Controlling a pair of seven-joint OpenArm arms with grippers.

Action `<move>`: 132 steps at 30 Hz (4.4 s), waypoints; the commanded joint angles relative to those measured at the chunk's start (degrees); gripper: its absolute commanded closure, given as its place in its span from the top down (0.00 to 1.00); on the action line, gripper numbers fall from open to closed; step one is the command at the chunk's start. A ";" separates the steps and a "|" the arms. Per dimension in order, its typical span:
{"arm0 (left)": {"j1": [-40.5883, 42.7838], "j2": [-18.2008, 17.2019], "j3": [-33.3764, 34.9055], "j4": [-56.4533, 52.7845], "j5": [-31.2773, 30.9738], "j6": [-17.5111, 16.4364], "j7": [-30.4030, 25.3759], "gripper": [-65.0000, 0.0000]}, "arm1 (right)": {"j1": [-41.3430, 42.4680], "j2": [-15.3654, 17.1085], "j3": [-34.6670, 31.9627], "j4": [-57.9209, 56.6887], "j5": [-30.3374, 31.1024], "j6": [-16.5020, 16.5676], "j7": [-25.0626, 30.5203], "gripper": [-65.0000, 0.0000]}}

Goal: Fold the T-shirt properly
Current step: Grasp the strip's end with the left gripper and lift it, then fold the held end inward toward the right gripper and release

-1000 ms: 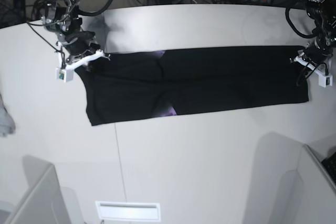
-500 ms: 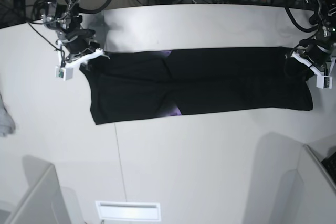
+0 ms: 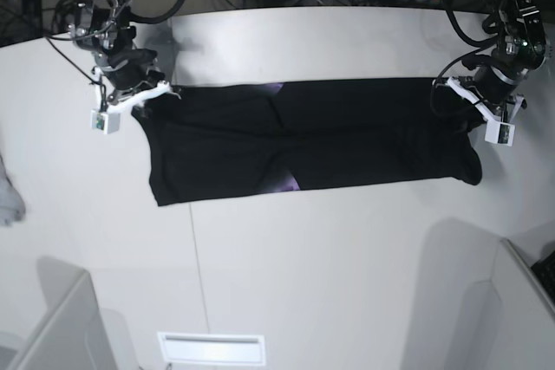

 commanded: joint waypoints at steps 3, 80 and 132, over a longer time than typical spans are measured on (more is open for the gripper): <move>-0.36 1.23 0.27 2.03 -0.61 0.92 -1.13 0.00 | 0.24 0.21 0.18 1.05 0.59 0.13 1.20 0.00; -9.50 10.81 22.16 3.17 -0.88 10.51 12.23 0.00 | 1.48 0.21 0.18 0.87 0.59 0.13 0.76 0.00; -14.25 14.24 27.79 0.36 -1.14 10.51 12.32 0.73 | 1.30 0.21 0.18 1.05 0.59 0.13 0.76 0.00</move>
